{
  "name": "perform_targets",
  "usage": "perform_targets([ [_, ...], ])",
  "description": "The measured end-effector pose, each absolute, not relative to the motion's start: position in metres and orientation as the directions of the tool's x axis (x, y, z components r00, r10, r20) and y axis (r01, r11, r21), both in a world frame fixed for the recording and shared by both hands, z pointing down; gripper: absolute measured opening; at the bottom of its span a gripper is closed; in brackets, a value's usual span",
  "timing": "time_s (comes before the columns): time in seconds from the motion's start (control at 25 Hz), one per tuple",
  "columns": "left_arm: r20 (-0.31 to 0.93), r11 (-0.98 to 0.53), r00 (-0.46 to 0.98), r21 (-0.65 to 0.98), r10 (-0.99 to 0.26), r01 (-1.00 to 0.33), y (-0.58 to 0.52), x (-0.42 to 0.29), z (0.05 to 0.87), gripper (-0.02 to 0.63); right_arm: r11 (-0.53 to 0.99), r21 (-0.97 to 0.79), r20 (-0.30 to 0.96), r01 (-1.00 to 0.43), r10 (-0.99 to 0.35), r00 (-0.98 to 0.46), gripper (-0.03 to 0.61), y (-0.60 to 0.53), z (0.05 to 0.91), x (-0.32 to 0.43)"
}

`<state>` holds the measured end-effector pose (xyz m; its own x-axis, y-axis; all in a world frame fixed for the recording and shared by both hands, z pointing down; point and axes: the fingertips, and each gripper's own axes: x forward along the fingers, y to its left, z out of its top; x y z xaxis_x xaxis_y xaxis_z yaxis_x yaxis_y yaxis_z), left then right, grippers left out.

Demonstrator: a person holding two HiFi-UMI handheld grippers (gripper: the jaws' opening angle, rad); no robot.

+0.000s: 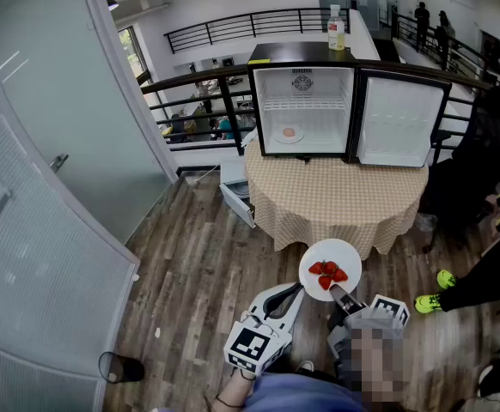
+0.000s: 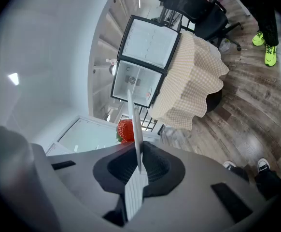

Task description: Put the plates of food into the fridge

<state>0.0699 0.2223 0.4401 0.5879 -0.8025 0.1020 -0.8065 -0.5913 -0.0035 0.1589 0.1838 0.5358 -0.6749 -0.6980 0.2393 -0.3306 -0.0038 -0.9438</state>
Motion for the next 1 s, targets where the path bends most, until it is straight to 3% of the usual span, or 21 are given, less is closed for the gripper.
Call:
perform_targets([
  [0.4,0.119,-0.591,0.589,0.021,-0.799,-0.806,0.197,0.065,0.449,0.015,0.036,-0.875,0.310,-0.482,-0.723,-0.617,0.029,0.163,0.541,0.160],
  [1.0,0.116,-0.631,0.631,0.035,-0.767,-0.775,0.100,0.008,0.443,0.015,0.000,-0.872,0.328,-0.489,-0.741,-0.586,0.029,0.078,0.539,0.104],
])
